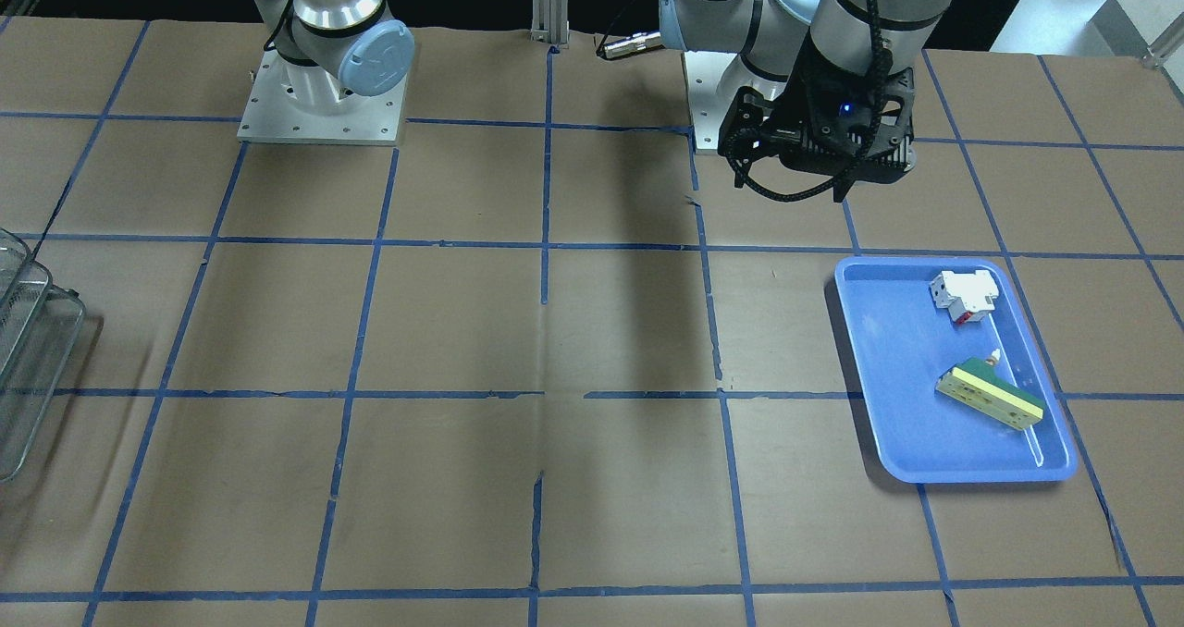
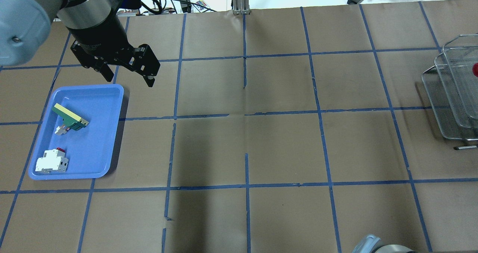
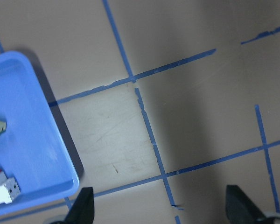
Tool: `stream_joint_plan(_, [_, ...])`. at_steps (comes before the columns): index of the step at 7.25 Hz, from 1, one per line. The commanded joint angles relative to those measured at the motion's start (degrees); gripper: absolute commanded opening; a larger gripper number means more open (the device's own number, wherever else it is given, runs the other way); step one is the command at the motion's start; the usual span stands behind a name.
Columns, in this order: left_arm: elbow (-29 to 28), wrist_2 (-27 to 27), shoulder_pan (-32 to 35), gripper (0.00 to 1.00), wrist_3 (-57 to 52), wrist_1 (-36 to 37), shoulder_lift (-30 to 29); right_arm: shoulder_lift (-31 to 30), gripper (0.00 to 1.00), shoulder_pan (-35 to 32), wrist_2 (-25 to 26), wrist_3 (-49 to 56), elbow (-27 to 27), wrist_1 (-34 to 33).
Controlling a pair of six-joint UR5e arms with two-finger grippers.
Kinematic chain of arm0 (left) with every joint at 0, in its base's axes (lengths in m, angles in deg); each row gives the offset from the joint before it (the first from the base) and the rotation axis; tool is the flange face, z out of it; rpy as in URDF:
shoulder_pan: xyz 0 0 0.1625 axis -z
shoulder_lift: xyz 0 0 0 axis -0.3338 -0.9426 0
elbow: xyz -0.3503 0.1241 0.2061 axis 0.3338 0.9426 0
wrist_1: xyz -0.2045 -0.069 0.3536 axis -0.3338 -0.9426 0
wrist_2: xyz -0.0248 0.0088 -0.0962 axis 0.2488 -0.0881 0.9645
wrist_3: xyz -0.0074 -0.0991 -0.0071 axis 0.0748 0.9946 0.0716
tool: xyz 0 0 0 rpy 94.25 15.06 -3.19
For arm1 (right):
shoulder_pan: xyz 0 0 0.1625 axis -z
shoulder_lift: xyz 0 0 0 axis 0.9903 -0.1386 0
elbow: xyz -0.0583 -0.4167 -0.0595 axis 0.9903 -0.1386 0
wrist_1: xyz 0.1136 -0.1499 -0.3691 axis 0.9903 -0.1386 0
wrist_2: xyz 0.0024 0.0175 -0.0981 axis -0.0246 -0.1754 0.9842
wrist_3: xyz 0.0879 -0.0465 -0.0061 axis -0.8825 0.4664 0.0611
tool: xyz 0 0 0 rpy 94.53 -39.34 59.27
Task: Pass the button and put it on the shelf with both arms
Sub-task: 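Move the right gripper over the wire mesh basket and lower the button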
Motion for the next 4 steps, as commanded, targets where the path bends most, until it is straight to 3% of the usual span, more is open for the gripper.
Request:
stream_joint_plan(1, [0.0,-0.6,-0.1,1.0,2.8,0.0,0.4,5.2,0.0,-0.4,8.3,0.1,-1.4,-1.9])
stream_joint_plan(4, [0.2,-0.9,-0.1,1.0,3.0,-0.1,1.0,6.7,0.0,-2.4,11.6,-0.1,-2.2,-1.5])
